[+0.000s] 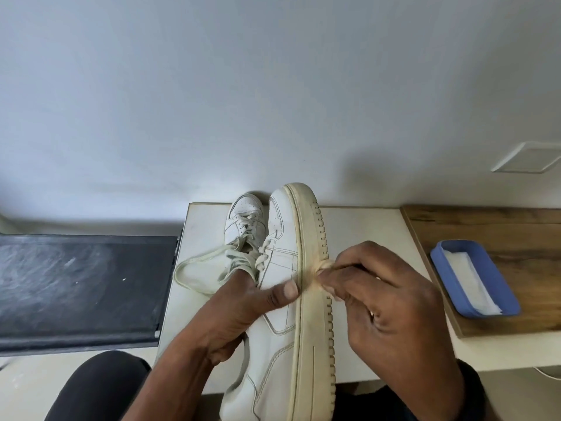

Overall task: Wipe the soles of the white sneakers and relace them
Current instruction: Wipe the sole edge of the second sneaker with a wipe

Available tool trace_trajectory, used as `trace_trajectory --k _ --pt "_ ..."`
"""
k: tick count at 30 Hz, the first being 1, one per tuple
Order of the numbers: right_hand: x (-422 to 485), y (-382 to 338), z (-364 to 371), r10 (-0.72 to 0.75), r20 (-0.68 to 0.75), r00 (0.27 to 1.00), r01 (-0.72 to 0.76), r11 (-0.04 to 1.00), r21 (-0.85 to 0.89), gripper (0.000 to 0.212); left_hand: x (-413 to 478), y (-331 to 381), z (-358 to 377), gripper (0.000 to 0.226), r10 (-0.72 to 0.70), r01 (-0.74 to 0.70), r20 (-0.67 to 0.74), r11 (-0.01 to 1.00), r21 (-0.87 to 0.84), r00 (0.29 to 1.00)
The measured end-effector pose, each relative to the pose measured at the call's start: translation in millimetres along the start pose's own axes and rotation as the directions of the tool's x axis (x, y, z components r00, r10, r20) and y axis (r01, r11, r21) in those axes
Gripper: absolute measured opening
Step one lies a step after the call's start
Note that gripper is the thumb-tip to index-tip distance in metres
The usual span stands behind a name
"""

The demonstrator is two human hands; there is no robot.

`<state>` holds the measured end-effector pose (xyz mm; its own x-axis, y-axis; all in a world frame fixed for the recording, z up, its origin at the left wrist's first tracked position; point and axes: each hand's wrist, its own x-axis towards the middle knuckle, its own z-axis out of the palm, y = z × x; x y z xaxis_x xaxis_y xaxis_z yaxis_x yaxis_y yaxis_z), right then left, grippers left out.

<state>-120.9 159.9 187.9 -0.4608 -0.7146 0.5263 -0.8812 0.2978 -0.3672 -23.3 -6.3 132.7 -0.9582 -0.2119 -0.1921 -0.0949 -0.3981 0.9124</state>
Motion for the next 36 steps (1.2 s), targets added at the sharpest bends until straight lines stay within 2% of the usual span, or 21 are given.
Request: trace_trajectory --k 4,7,11,15,19,26,32,36 --pt "2.3 5.3 -6.4 0.022 -0.016 1.0 -0.022 1.0 0.003 0.014 -1.0 1.2 3.0 0.048 -0.018 0.015 0.029 0.997 0.081 0.999" --pt "-0.4 1.7 -6.9 0.0 0.023 1.0 0.0 1.0 0.012 0.017 -0.6 1.8 4.5 0.059 0.001 -0.001 -0.002 0.996 0.087 1.0" --pt "-5.0 -1.9 -2.6 -0.044 0.113 0.993 0.042 0.999 0.018 0.028 -1.9 9.7 12.3 0.064 0.07 -0.07 0.005 0.986 0.152 0.998" --pt "9.5 9.3 -6.0 0.045 0.011 0.999 -0.045 0.999 -0.017 0.023 -1.3 12.0 17.3 0.069 0.078 -0.076 -0.007 0.981 0.179 0.997" --pt "14.8 6.7 -5.1 0.048 -0.027 0.998 -0.05 0.997 -0.067 0.018 -1.0 9.3 13.4 0.052 0.064 -0.057 -0.031 0.981 0.186 0.997" --pt "-0.9 -9.8 -0.3 -0.065 0.168 0.984 0.077 0.995 -0.062 0.024 -1.7 9.0 10.4 0.053 0.059 -0.055 -0.014 0.975 0.213 0.998" --pt "25.5 11.8 -14.1 0.035 -0.003 0.999 -0.035 0.996 -0.086 0.02 -1.3 9.1 9.3 0.058 0.065 -0.062 -0.006 0.969 0.237 0.998" --pt "18.1 3.5 -8.9 -0.011 0.0 1.0 0.011 0.996 -0.093 0.022 -2.0 6.5 5.1 0.059 0.068 -0.063 -0.017 0.974 0.219 0.998"
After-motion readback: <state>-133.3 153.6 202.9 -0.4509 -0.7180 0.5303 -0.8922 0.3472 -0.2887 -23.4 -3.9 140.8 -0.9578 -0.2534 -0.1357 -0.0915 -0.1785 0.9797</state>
